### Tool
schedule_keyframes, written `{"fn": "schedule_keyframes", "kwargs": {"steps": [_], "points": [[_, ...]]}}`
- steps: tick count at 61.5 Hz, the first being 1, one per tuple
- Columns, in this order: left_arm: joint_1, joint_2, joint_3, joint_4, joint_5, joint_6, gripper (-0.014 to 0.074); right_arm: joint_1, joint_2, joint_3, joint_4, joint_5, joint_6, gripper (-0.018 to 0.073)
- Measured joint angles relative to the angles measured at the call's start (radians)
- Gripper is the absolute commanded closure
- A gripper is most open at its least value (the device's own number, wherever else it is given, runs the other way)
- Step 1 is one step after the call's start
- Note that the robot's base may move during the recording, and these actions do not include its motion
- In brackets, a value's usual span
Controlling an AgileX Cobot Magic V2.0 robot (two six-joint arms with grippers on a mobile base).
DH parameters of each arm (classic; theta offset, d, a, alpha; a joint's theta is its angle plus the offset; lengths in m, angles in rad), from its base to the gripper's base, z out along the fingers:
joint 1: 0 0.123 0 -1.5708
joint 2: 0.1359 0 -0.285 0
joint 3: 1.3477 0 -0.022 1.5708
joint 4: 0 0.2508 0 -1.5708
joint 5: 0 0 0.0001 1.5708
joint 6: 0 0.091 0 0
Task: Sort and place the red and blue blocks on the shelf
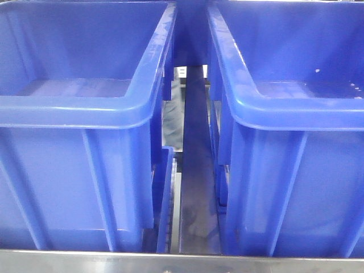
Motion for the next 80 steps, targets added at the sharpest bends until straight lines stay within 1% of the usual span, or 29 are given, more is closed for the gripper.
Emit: {"fn": "schedule_keyframes", "kwargs": {"steps": [22,31,37,49,58,66,80], "points": [[0.0,0.0,0.0,0.0,0.0,0.0,0.0472,0.0,0.0,0.0,0.0,0.007,0.0,0.0503],[0.0,0.0,0.0,0.0,0.0,0.0,0.0472,-0.002,-0.025,0.024,0.0,0.009,0.0,0.0503],[0.0,0.0,0.0,0.0,0.0,0.0,0.0472,-0.004,-0.083,0.067,0.0,0.009,0.0,0.0503],[0.0,0.0,0.0,0.0,0.002,0.0,0.0472,-0.006,-0.24,0.243,0.0,-0.029,0.0,0.0503],[0.0,0.0,0.0,0.0,0.002,0.0,0.0472,-0.011,-0.251,0.348,0.0,-0.086,0.0,0.0503],[0.0,0.0,0.0,0.0,0.002,0.0,0.0472,-0.011,-0.251,0.421,0.0,-0.167,0.0,0.0503],[0.0,0.0,0.0,0.0,0.002,0.0,0.0472,-0.011,-0.251,0.443,0.001,-0.203,0.042,0.0503]]}}
